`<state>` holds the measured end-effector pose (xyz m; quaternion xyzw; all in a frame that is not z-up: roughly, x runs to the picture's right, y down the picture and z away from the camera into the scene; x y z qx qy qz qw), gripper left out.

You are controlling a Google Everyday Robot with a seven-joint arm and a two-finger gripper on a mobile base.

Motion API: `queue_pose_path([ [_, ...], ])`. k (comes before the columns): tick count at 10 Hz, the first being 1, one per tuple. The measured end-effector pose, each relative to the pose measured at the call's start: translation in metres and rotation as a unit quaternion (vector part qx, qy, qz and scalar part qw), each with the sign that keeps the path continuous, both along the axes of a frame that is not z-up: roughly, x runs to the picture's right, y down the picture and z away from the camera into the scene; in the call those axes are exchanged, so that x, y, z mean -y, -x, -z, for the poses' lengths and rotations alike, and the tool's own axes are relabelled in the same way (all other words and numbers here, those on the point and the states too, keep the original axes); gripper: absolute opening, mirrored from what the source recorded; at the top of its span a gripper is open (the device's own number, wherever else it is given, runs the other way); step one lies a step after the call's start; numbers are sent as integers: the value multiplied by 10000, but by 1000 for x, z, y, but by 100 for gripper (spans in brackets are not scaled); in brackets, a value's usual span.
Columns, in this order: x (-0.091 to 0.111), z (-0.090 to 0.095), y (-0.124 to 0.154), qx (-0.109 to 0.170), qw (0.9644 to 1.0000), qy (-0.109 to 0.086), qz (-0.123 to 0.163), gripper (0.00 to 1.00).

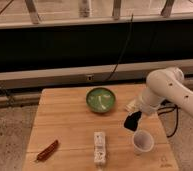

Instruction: Place the eraser in the ceramic cup

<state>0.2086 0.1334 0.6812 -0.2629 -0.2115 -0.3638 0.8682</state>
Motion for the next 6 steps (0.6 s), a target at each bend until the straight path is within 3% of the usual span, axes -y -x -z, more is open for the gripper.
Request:
queue_pose_path([
  [6, -15, 9, -9, -15, 9999, 56, -105, 2],
])
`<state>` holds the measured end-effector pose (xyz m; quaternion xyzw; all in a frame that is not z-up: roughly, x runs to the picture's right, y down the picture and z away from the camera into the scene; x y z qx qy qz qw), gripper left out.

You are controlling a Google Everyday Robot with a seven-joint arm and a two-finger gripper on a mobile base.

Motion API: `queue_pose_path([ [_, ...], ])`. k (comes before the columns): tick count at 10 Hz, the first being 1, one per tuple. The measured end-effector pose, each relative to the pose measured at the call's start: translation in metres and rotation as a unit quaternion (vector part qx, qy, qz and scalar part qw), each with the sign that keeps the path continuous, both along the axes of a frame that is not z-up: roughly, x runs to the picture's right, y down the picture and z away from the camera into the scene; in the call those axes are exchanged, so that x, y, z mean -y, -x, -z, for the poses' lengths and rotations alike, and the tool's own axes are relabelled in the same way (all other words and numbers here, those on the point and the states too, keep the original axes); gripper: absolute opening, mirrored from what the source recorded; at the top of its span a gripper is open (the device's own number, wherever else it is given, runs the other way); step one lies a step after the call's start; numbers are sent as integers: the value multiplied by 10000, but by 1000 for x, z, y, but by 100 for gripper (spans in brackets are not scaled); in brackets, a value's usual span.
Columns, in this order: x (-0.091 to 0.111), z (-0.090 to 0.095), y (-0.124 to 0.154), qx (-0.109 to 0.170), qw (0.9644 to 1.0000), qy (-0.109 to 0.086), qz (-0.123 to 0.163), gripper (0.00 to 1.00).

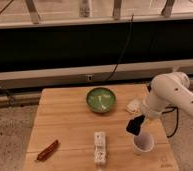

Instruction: Place the eraser in the ceramic cup

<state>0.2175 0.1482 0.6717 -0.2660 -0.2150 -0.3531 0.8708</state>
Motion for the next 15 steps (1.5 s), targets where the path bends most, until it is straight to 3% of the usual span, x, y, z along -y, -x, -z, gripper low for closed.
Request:
queue_pose_path([
  [15, -19, 15, -17, -99, 9998, 178, -69, 2],
])
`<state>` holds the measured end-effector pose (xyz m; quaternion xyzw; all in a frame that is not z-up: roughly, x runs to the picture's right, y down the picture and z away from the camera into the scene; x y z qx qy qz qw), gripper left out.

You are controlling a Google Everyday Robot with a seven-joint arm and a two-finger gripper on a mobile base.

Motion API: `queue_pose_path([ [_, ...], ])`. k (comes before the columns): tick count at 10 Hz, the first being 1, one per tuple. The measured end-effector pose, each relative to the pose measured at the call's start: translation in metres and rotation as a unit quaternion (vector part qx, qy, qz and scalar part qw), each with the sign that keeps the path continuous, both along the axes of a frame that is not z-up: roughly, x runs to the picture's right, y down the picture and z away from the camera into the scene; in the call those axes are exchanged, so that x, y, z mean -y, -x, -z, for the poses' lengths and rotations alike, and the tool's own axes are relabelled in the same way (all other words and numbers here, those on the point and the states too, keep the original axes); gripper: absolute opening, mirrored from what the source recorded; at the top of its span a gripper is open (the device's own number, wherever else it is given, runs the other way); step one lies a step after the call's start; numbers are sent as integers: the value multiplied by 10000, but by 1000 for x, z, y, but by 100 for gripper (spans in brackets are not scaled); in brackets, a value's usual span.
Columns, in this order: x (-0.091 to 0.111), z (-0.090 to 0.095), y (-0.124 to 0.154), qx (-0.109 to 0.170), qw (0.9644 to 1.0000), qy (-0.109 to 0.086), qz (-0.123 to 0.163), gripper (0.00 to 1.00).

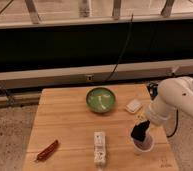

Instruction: Place the eraser in the ceramic cup

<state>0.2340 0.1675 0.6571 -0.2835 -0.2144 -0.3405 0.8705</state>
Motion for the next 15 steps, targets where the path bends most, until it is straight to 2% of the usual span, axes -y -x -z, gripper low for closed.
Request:
queue_pose_path([
  [15, -7, 3, -6, -38, 9999, 133, 88, 2],
])
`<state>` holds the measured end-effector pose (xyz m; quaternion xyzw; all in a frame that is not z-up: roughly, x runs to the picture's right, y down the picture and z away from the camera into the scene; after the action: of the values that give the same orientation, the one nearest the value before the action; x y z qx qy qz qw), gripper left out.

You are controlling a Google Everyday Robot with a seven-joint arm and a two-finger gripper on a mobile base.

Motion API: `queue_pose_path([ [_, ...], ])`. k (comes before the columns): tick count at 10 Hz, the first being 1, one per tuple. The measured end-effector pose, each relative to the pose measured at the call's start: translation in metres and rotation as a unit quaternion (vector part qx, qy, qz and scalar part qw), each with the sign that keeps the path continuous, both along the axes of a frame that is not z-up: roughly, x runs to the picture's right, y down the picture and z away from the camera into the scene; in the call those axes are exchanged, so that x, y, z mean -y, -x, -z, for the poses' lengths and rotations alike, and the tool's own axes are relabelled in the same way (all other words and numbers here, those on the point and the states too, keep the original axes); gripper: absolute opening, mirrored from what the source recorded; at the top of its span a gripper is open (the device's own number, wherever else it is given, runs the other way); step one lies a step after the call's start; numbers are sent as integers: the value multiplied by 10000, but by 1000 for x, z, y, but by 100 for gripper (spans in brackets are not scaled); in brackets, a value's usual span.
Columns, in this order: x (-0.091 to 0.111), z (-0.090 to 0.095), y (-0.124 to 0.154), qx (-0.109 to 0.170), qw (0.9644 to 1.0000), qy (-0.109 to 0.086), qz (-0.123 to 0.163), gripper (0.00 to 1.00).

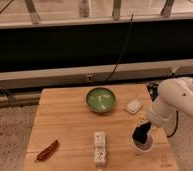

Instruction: Place the eraser in the ceramic cup

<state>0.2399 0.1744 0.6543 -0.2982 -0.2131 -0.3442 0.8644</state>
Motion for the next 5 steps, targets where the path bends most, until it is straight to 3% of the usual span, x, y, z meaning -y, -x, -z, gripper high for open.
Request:
queue_pose_path([
  [5, -3, -1, -2, 4, 10000, 45, 37, 2],
])
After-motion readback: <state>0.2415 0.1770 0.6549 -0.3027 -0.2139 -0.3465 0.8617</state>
